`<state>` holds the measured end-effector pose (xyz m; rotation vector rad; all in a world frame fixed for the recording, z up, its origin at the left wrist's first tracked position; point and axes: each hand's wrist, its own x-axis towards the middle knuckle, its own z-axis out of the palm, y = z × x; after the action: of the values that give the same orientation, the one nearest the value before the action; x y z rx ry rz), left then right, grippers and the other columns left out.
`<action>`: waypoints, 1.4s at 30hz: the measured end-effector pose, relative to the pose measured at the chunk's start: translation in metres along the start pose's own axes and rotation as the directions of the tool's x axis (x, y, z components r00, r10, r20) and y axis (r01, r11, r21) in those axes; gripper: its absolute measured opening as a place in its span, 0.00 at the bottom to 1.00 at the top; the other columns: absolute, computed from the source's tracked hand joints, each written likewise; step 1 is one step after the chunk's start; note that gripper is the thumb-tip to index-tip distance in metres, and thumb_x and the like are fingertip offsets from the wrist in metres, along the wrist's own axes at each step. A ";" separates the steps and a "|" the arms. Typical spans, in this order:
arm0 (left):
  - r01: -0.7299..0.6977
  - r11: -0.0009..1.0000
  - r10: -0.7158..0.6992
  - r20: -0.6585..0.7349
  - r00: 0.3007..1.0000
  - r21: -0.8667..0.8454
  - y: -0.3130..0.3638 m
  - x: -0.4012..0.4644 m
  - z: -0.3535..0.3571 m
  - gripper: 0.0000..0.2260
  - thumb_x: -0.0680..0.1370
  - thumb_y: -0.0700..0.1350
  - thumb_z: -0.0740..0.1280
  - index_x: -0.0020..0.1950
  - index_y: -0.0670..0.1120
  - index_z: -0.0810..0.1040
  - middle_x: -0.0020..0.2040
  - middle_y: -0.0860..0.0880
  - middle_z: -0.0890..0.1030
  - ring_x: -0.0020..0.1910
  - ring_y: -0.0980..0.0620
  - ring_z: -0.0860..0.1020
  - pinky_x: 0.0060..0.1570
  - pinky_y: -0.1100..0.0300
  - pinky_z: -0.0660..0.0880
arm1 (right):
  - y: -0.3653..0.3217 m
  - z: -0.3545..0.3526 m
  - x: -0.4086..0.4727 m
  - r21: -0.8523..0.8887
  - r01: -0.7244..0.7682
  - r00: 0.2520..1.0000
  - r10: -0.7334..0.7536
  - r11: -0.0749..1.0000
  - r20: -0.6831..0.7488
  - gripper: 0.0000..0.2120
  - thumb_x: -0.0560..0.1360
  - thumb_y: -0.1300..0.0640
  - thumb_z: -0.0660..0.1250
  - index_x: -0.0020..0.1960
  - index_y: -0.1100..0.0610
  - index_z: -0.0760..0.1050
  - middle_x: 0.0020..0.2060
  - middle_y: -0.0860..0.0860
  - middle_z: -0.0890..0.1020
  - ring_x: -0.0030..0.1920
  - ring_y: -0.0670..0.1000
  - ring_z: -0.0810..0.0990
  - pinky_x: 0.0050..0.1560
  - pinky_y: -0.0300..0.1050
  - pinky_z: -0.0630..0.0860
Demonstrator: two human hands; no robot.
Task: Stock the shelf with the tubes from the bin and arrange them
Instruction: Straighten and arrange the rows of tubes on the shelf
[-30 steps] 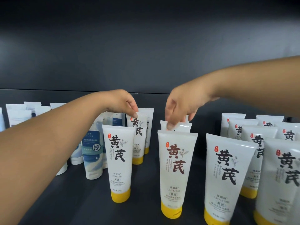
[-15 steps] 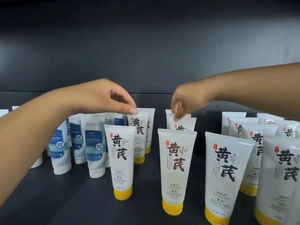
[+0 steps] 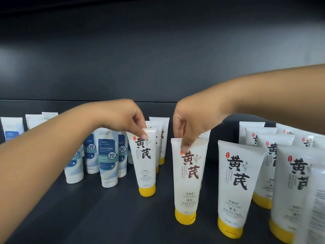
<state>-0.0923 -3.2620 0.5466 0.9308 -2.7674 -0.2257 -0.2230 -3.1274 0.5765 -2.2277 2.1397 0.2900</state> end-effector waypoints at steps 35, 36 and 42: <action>-0.052 0.995 0.043 -0.101 0.994 -0.085 0.017 -0.036 0.019 0.02 0.71 0.51 0.71 0.39 0.58 0.80 0.45 0.57 0.83 0.48 0.58 0.79 0.49 0.64 0.71 | 0.039 0.015 -0.041 0.162 -0.347 0.933 0.323 0.924 0.159 0.07 0.71 0.58 0.71 0.34 0.54 0.78 0.31 0.48 0.84 0.32 0.46 0.82 0.39 0.39 0.80; -0.049 0.994 0.039 -0.109 0.993 -0.095 0.017 -0.036 0.020 0.03 0.71 0.50 0.71 0.38 0.58 0.80 0.44 0.57 0.83 0.47 0.57 0.79 0.50 0.63 0.71 | 0.040 0.016 -0.041 0.167 -0.334 0.940 0.314 0.928 0.133 0.09 0.71 0.59 0.71 0.32 0.54 0.78 0.31 0.48 0.84 0.31 0.45 0.82 0.38 0.39 0.80; -0.022 0.989 0.013 -0.064 0.998 -0.146 0.009 -0.038 0.010 0.03 0.69 0.49 0.72 0.37 0.58 0.82 0.39 0.63 0.83 0.44 0.63 0.78 0.49 0.68 0.71 | 0.032 0.015 -0.025 0.207 -0.292 0.954 0.299 0.934 0.000 0.05 0.72 0.60 0.70 0.40 0.51 0.77 0.39 0.47 0.82 0.27 0.40 0.80 0.45 0.44 0.79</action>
<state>-0.0706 -3.2311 0.5332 0.8614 -2.6593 -0.3844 -0.2574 -3.1014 0.5686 -1.8120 2.3969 0.0385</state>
